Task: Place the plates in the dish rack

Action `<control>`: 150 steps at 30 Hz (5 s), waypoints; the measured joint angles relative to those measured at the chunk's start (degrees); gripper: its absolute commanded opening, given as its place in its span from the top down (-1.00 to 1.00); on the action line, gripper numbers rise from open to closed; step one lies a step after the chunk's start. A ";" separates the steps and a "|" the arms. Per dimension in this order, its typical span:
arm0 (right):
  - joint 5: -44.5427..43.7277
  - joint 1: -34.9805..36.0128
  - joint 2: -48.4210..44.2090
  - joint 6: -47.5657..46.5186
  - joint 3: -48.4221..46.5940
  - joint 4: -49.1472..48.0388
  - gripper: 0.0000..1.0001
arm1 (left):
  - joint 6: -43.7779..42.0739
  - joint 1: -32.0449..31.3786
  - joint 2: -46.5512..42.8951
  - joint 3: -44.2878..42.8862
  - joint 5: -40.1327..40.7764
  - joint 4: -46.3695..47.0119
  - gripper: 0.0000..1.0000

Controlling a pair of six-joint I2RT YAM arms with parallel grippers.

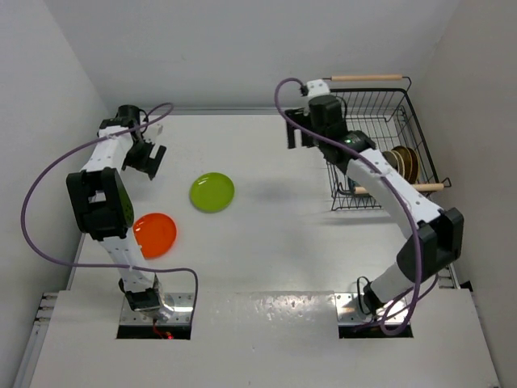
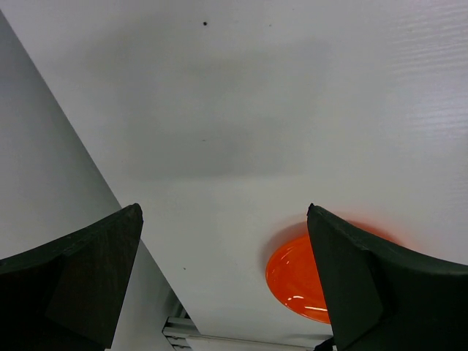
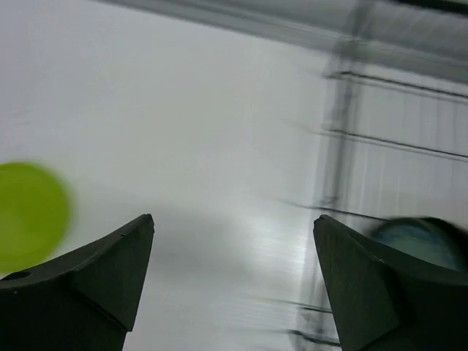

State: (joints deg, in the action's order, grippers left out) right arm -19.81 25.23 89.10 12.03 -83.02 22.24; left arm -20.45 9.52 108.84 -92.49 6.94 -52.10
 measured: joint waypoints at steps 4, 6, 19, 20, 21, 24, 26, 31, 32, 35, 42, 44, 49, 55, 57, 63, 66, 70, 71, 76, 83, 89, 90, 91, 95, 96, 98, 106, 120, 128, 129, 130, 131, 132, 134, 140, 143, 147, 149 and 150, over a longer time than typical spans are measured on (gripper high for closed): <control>12.13 5.90 10.51 7.13 -4.26 -2.08 -0.74 | 0.48 0.72 0.04 -0.15 -0.13 -0.11 -0.99; 17.73 7.85 20.52 10.82 -10.29 -1.62 -0.71 | 0.63 0.87 0.04 -0.15 -0.31 -0.09 -0.99; 37.70 8.85 48.72 33.99 -23.32 -7.58 -0.05 | 1.03 2.49 0.02 1.75 -1.79 -0.24 -0.99; 38.56 9.01 49.83 34.82 -23.32 -7.76 -0.05 | 1.03 2.62 0.02 1.75 -1.81 -0.22 -0.99; 39.60 9.20 51.10 35.67 -23.32 -7.93 -0.05 | 1.03 2.89 0.02 1.75 -1.81 -0.22 -0.99; 43.76 9.81 52.22 37.27 -23.61 -9.92 0.02 | 1.03 3.34 0.02 1.75 -1.90 -0.20 -0.99; 44.57 10.27 52.35 37.20 -23.45 -9.73 0.24 | 1.03 3.41 0.02 1.75 -2.03 -0.17 -0.99; 45.55 10.91 52.92 36.11 -22.80 -8.44 1.00 | 1.05 3.72 0.02 1.75 -2.82 -0.20 -0.99; 46.31 10.91 53.16 36.06 -22.71 -8.31 1.00 | 1.07 3.74 0.02 1.75 -2.89 -0.20 -0.99; 47.06 10.88 53.16 35.47 -22.62 -8.50 1.00 | 1.07 3.76 0.04 1.75 -3.17 -0.22 -0.99; 42.47 10.08 45.44 27.89 -18.67 -4.79 1.00 | 1.11 3.78 0.04 1.75 -3.56 -0.42 -0.99; 37.75 9.31 38.12 23.76 -16.74 -2.45 1.00 | 1.11 3.78 0.04 1.73 -3.61 -0.48 -0.99; 16.39 4.04 14.25 8.66 -16.92 0.92 1.00 | 1.25 3.78 0.04 1.73 -3.93 -0.57 -0.97; -18.10 -4.59 -0.90 -11.17 -17.33 2.19 1.00 | 1.25 3.78 0.04 1.70 -4.50 -0.59 -0.95; -25.18 -6.49 -3.50 -14.71 -12.48 2.91 1.00 | 1.27 3.78 0.13 1.57 -4.68 -0.63 -0.94; -27.91 -8.63 -3.54 -15.47 2.54 10.14 1.00 | 1.27 3.78 0.90 0.37 -5.51 -0.68 -0.92; -26.71 -9.25 -3.52 -14.56 5.86 11.72 1.00 | 1.22 3.78 0.96 0.37 -5.68 -1.16 -0.92; -25.35 -10.69 -3.41 -11.10 8.83 10.86 1.00 | 1.22 3.78 0.96 0.37 -5.68 -1.44 -0.92; -25.11 -11.04 -3.17 -10.36 9.53 10.75 1.00 | 1.22 3.78 0.96 0.37 -5.68 -1.44 -0.92; -24.20 -12.15 0.44 -7.15 12.90 9.16 1.00 | 1.18 3.78 0.96 0.39 -5.66 -1.44 -0.92; -22.84 -12.35 6.16 -4.24 13.97 6.86 1.00 | 0.31 3.78 0.96 0.48 -5.68 -1.68 -0.92; -22.97 -12.35 8.98 -2.99 12.72 6.38 0.68 | -7.23 3.89 -0.24 5.88 -7.82 -1.75 -0.92; -22.77 -12.33 9.07 -2.75 12.57 6.40 0.56 | -9.27 3.96 -0.96 7.89 -8.48 -2.01 -0.92; -22.71 -12.33 9.14 -2.73 12.48 6.64 0.39 | -12.24 4.13 -2.27 10.93 -9.18 -1.79 -0.92; -21.51 -12.22 9.18 -2.51 12.33 7.67 -0.20 | -20.74 5.95 -5.62 18.69 -10.86 -4.17 -0.92; -21.16 -12.17 9.16 -2.82 12.26 7.93 -0.20 | -22.25 6.75 -5.90 19.82 -11.19 -4.46 -0.92; -20.48 -12.07 9.05 -2.99 11.93 8.44 -0.31 | -23.76 8.57 -5.81 21.31 -11.19 -4.07 -0.92; -18.67 -10.99 4.85 -5.42 8.83 10.01 -0.55 | -24.33 15.67 1.05 20.96 -10.25 -4.28 -0.80; -20.06 -7.78 -3.41 -9.29 6.05 9.53 -0.63 | -28.57 16.72 5.88 20.41 -25.18 -17.33 1.00; -6.34 -2.36 -6.23 -10.10 6.05 9.11 -0.68 | -25.22 13.62 7.10 3.37 -40.70 -17.38 1.00; -2.54 -1.46 -6.34 -10.05 6.05 8.61 -0.68 | -24.28 11.96 6.16 0.98 -43.23 -15.85 1.00; 1.79 -0.31 -6.32 -9.64 6.05 7.80 -0.68 | -23.54 10.19 5.11 -0.35 -44.92 -14.71 1.00; 6.36 1.09 -6.08 -8.79 6.05 6.64 -0.68 | -22.23 7.76 3.74 -1.66 -46.38 -13.29 1.00; 10.56 2.36 -5.57 -7.87 6.05 5.25 -0.68 | -20.98 4.85 2.01 -2.67 -47.76 -11.82 1.00; 18.21 4.98 -3.63 -4.98 5.90 1.97 -0.68 | -19.04 -1.75 -1.11 -4.61 -50.14 -9.55 1.00; 30.42 8.66 7.04 2.56 2.16 -5.46 -0.46 | -14.25 -15.08 -4.85 -11.23 -55.71 -7.56 1.00; 32.68 8.94 11.26 5.33 0.83 -7.02 0.35 | -13.16 -15.37 -5.01 -12.61 -56.76 -8.00 1.00; 35.80 8.87 12.70 8.52 0.87 -7.26 1.00 | -13.05 -14.71 -4.98 -12.98 -56.33 -8.00 1.00; 36.26 9.33 12.28 9.16 1.07 -7.76 1.00 | -12.74 -14.64 -4.98 -13.14 -55.56 -7.43 0.62; 36.06 9.40 11.80 9.38 1.62 -8.24 1.00 | -12.26 -14.64 -4.98 -13.31 -55.30 -7.43 -0.01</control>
State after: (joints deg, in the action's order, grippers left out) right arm 16.25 34.63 100.90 21.41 -81.41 14.00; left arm -32.71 -5.13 103.85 -105.80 -48.36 -59.53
